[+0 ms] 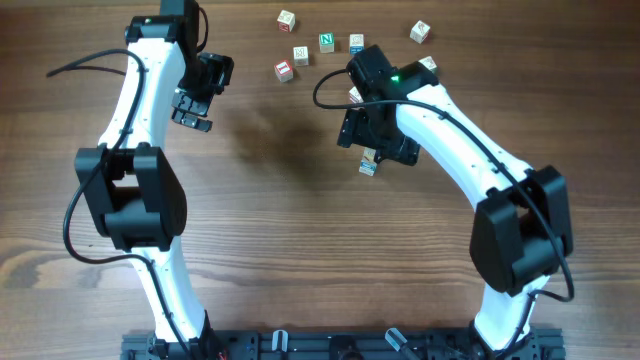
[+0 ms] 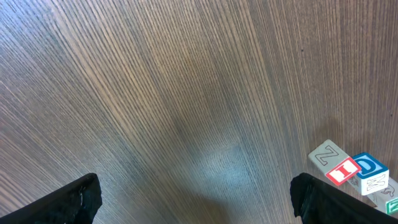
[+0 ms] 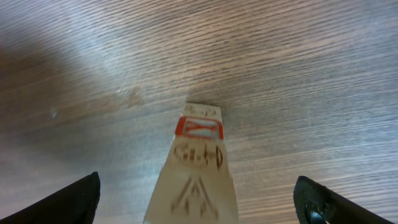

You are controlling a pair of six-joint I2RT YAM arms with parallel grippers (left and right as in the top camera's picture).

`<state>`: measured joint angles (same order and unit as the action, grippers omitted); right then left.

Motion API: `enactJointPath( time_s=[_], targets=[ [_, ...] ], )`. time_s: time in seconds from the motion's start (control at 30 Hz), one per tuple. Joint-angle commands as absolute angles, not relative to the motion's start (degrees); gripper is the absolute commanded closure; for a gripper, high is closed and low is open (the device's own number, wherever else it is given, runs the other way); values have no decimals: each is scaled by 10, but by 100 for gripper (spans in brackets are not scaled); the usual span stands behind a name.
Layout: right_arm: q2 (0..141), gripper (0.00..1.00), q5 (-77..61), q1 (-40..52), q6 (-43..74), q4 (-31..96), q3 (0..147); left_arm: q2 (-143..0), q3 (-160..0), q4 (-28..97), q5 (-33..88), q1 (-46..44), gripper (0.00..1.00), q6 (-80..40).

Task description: Form a tower

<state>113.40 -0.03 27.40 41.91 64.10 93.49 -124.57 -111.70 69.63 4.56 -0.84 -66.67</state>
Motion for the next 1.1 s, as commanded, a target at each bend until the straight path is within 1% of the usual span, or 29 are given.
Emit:
enactJointPath(
  time_s=[0.0,0.07,0.17,0.23,0.27,0.4,0.53,0.67,0.73,0.9,0.93,0.97,1.07],
  targets=[
    [1042,0,-5,275,321,648,948,-1228,-1114,696,40,-6,0,-660],
    [996,0,-5,275,249,658,948,-1228,-1114,696,40,-6,0,-660],
    [928,0,-1,275,104,663,948,-1228,-1114,696,40,-6,0,-660],
    [902,0,19,273,106,651,948,-1228,-1114,696,40,-6,0,-660],
    [896,0,19,273,98,645,948,-1228,-1114,696,40,-6,0,-660],
    [917,0,12,273,-72,644,948,-1228,-1114,696,40,-6,0,-660],
    [982,0,-38,260,-134,641,948,-1228,-1114,696,40,-6,0,-660],
    [1030,0,-42,251,-204,618,948,-1228,-1114,696,40,-6,0,-660],
    [1035,0,-44,248,-224,605,948,-1228,-1114,696,40,-6,0,-660],
    [1070,0,-128,220,-241,619,954,-1228,-1114,696,40,-6,0,-660],
    [1069,0,-165,221,-246,638,979,-1228,-1114,696,40,-6,0,-660],
    [1069,0,-195,221,-254,673,1037,-1228,-1114,696,40,-6,0,-660],
    [1069,0,-198,221,-251,735,1215,-1228,-1114,696,40,-6,0,-660]
  ],
)
